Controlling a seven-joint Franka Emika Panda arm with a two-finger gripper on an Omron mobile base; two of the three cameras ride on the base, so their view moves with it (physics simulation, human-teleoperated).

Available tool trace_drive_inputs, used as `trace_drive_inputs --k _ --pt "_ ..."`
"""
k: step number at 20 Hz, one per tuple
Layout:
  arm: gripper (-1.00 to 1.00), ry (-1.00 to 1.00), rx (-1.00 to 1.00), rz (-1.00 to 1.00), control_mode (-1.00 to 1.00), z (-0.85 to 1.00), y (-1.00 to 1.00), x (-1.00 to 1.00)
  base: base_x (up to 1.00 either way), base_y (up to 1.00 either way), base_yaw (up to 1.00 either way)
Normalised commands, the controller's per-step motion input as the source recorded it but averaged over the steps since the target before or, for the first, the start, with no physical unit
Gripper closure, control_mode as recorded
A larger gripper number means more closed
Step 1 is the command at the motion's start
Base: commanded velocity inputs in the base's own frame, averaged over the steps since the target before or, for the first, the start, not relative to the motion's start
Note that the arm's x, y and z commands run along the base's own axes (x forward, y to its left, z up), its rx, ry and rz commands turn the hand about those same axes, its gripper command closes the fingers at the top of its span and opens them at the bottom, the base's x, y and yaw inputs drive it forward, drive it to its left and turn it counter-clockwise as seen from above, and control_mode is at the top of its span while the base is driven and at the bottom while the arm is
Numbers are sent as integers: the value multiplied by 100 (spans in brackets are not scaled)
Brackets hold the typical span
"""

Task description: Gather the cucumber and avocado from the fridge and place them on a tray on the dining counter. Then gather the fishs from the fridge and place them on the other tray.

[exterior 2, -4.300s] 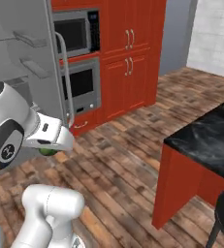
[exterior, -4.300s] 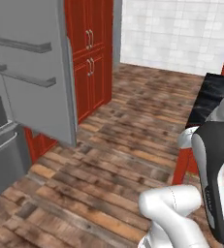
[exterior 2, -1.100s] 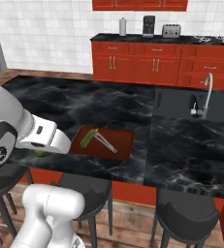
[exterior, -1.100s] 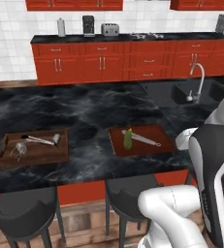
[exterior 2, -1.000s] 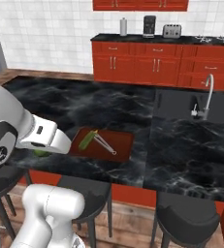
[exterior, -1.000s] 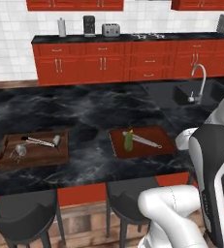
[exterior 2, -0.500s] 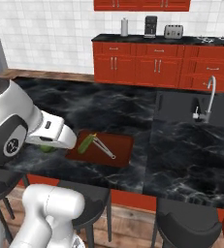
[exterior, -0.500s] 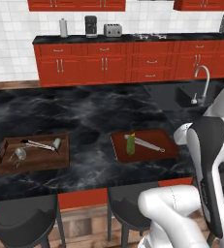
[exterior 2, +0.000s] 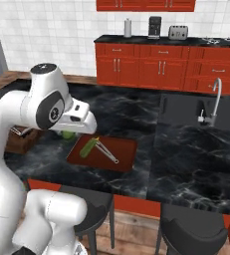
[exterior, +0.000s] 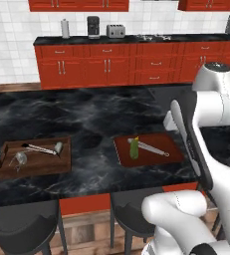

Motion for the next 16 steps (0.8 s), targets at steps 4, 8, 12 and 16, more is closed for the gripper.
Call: trace_drive_inputs --k 4,8,12,16 --pt "100 9 0 0 -100 -45 12 100 0 0 0" --pt "100 6 0 0 -100 -57 2 88 0 0 0" --pt "100 2 0 0 -100 -57 0 63 0 0 0" --pt "100 -3 0 0 -100 -68 -8 20 0 0 0"
